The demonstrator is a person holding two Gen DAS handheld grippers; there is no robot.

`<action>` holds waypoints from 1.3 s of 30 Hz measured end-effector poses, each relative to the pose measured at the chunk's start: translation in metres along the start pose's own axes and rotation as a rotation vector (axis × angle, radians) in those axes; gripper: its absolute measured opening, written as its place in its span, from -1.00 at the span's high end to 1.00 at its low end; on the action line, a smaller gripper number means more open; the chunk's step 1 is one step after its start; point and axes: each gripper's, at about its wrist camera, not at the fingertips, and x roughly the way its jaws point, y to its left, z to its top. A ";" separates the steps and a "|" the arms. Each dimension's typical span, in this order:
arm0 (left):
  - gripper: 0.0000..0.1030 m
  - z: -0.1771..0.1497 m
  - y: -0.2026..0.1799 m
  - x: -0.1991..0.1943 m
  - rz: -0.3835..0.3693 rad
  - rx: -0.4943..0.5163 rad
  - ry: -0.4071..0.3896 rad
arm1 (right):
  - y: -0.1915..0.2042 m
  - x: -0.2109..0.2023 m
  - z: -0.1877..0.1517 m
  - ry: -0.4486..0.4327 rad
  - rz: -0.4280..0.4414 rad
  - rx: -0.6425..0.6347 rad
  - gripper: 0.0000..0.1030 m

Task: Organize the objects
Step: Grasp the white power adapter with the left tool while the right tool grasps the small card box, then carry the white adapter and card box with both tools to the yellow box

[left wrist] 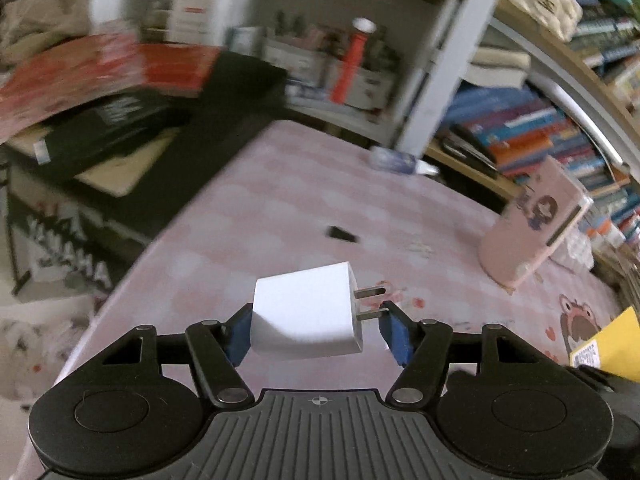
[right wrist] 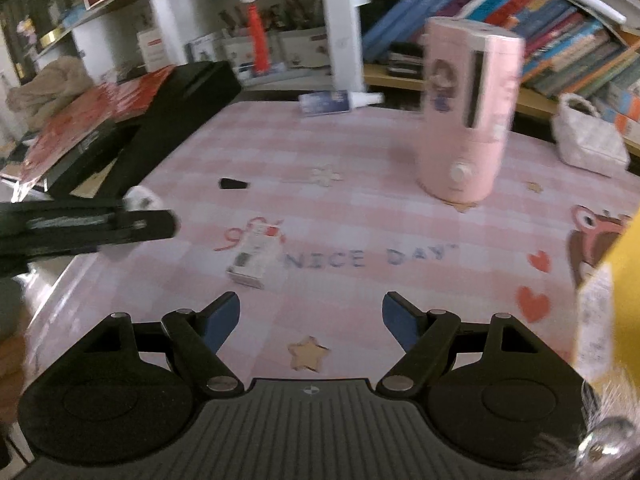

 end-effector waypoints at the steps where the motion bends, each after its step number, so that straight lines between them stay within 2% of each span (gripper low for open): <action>1: -0.27 -0.001 0.006 -0.005 0.011 -0.009 -0.001 | 0.004 0.004 0.002 0.002 0.008 -0.006 -0.51; 9: -0.27 -0.024 0.024 -0.043 0.074 -0.032 -0.007 | 0.041 0.052 0.013 0.036 0.071 -0.068 -0.58; 11: -0.27 -0.028 0.024 -0.049 0.077 -0.024 -0.008 | 0.046 0.062 0.013 0.056 0.076 -0.064 -0.60; 13: -0.27 -0.031 0.023 -0.055 0.079 -0.014 -0.014 | 0.052 0.066 0.011 0.034 0.060 -0.077 -0.57; 15: -0.27 -0.032 0.024 -0.060 0.077 -0.007 -0.022 | 0.057 0.067 0.010 0.016 0.015 -0.102 -0.37; 16: -0.27 -0.033 0.023 -0.062 0.076 -0.005 -0.026 | 0.058 0.066 0.008 0.006 -0.009 -0.111 -0.12; 17: -0.27 -0.034 0.023 -0.064 0.074 -0.004 -0.030 | 0.058 0.066 0.008 -0.002 -0.027 -0.117 0.07; 18: -0.27 -0.034 0.023 -0.066 0.070 -0.004 -0.033 | 0.056 0.065 0.007 -0.009 -0.039 -0.119 0.18; 19: -0.27 -0.035 0.024 -0.068 0.067 -0.004 -0.035 | 0.054 0.064 0.006 -0.017 -0.051 -0.118 0.41; 26: -0.27 -0.037 0.017 -0.072 0.018 0.015 -0.049 | 0.034 0.043 0.004 -0.023 -0.042 -0.053 0.44; 34: -0.27 -0.046 0.003 -0.084 -0.070 0.071 -0.064 | 0.012 -0.020 -0.011 -0.040 -0.008 -0.006 0.44; 39: -0.27 -0.053 -0.004 -0.095 -0.119 0.105 -0.077 | 0.006 -0.065 -0.027 -0.070 -0.027 -0.003 0.43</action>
